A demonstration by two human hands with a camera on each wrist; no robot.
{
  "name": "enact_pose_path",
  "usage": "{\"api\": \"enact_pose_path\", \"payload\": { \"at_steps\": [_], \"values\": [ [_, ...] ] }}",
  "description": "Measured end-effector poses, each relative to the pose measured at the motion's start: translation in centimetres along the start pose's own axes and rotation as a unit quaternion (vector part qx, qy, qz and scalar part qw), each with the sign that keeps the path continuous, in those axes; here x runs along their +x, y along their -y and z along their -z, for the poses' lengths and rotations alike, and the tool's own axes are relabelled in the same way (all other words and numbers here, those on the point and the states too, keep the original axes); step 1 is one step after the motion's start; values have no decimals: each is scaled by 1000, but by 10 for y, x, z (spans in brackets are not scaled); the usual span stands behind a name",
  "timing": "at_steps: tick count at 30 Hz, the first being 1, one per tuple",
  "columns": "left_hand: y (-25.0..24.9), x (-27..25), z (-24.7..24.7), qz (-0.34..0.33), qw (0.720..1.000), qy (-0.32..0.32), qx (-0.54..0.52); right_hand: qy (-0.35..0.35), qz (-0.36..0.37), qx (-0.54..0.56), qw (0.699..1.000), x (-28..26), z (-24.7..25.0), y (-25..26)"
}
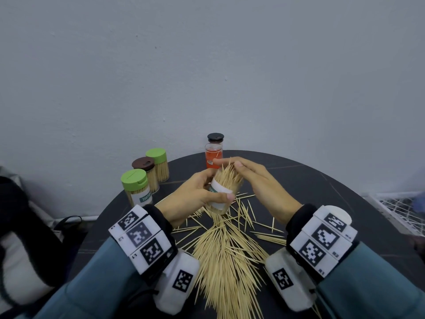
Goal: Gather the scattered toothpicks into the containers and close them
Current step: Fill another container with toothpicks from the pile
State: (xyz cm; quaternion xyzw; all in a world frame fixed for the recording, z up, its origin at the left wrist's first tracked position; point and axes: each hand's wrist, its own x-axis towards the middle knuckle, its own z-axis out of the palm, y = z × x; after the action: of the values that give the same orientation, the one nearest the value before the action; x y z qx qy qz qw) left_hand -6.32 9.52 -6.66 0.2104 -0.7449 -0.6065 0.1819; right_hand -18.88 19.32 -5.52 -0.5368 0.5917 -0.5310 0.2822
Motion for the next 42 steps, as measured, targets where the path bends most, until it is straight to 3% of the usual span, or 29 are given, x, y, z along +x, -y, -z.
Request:
{"api": "enact_pose_path", "payload": {
  "at_steps": [6,9,12,18,23,28,32,37,42],
  "values": [
    [0,-1,-4,5,999,39,22,74,-50,-91,992,-1,-4,-3],
    [0,-1,-3,7,999,30,21,47,-49,-93,993,-1,-3,-2],
    [0,0,1,9,1000,3,-5,20,-3,-55,998,-1,3,6],
    [0,1,4,18,999,-24,-25,74,6,-113,991,-1,4,1],
    [-2,2,6,19,999,-42,-29,47,10,-131,990,0,4,4],
    [-1,2,8,17,998,-59,-25,73,-8,-180,981,1,8,1],
    [0,3,10,14,997,-74,-27,47,8,-150,988,0,11,5],
    [4,3,11,5,998,-60,-2,96,27,-195,976,-1,7,3],
    [4,4,16,-12,997,-76,-20,30,66,-217,974,1,12,5]
  ]
}}
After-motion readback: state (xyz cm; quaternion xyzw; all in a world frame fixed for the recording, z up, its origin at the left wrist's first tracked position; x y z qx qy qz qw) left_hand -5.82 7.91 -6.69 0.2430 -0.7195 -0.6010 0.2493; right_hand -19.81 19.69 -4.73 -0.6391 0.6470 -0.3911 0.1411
